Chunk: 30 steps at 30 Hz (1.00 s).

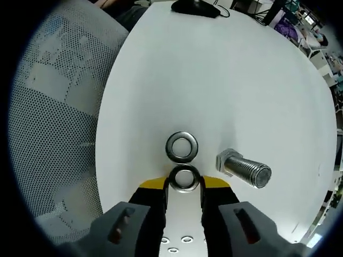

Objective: Place the washer onto the threaded stud by aligning its center hole with the stud, sliding it down to the base, and recovering from edge contact or off-axis alignment until the washer reaches the visible bottom stop.

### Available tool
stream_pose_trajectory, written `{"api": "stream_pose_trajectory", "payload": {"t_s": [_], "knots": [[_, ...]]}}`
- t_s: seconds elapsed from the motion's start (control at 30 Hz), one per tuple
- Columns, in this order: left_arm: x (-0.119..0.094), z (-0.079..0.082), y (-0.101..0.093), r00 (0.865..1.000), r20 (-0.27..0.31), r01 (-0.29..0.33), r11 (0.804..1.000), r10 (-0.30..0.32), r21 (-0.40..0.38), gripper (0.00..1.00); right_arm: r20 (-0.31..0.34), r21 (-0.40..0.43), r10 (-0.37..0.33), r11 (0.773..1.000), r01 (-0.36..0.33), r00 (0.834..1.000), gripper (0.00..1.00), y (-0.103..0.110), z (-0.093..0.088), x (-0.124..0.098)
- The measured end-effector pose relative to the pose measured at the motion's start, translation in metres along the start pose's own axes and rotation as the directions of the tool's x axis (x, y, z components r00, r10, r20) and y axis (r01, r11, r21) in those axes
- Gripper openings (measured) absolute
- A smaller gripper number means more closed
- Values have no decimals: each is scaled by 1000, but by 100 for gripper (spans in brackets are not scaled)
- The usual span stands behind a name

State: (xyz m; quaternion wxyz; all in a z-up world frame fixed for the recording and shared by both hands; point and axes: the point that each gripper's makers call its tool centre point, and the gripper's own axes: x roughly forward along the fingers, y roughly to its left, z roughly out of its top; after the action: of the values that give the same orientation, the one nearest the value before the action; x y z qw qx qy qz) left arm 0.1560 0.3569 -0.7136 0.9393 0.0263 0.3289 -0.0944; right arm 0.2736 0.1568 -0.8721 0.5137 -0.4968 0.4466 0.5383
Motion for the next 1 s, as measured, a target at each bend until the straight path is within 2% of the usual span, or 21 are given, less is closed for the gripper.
{"api": "stream_pose_trajectory", "payload": {"t_s": [0.3, 0.47, 0.57, 0.67, 0.73, 0.83, 1.0], "knots": [[0, -1, 0, 1000, -6, 0, 1000, 0, 3, 4, 14, 9, -24, 1000, 24, 1000, 26, 2, 0, 0], [0, 0, 1, 1000, 1, -3, 1000, 3, -2, 4, 11, 5, -68, 998, 67, 998, 25, 3, 0, -1], [0, 0, 0, 1000, -3, 0, 1000, 0, 4, 4, 39, 1, -101, 995, 101, 994, 25, 2, -1, -3], [0, -1, 0, 1000, -4, 3, 1000, -3, 7, 4, 69, 29, -93, 995, 91, 993, 24, 0, -2, -5], [0, -1, 0, 1000, -5, 4, 1000, -4, 8, 4, 71, 80, -73, 995, 67, 995, 23, 0, -2, -6], [0, 0, 0, 1000, 0, 5, 1000, -5, 4, 4, 76, 80, -70, 995, 64, 995, 23, -3, 0, -12], [0, 0, 0, 1000, 1, 5, 1000, -5, 4, 4, 89, 94, -24, 995, 16, 996, 23, -3, 6, -28]]}}
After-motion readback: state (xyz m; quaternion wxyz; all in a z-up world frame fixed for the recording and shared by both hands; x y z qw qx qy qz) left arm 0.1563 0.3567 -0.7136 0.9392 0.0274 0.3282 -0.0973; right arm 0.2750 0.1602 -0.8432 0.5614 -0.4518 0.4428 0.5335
